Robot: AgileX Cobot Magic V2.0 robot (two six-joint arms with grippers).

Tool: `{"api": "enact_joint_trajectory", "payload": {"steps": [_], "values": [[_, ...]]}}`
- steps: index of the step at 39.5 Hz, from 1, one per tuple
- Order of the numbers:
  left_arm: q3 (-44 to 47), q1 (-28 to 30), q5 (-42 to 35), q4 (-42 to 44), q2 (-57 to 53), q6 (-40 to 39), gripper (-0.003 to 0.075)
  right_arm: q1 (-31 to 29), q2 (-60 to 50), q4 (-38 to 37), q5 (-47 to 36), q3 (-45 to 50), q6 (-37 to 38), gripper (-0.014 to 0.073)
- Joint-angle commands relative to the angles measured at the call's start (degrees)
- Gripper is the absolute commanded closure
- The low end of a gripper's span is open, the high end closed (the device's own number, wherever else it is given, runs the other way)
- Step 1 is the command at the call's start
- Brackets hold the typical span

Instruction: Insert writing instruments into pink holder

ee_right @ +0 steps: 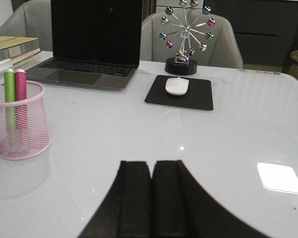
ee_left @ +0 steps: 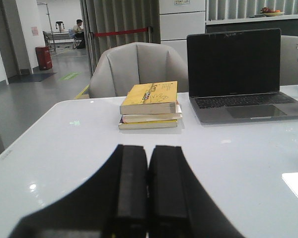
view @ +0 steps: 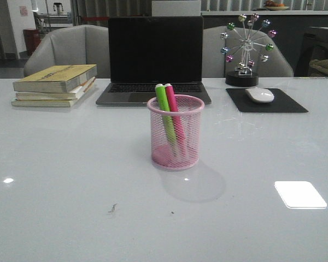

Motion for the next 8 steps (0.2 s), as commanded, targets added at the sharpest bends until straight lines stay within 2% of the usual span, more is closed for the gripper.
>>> {"api": "enact_joint_trajectory", "payload": {"steps": [1,8], "values": [[0.2,0.2,-4.4,-0.1,-1.4,-0.4,0.0621,0.0,-1.1,0.0,-4.8,0.0,-0.5,0.0555],[0.2,0.2,-4.4,-0.1,-1.4,-0.4,0.0621,0.0,-1.1,0.0,-4.8,0.0,-0.5,0.0555]]}}
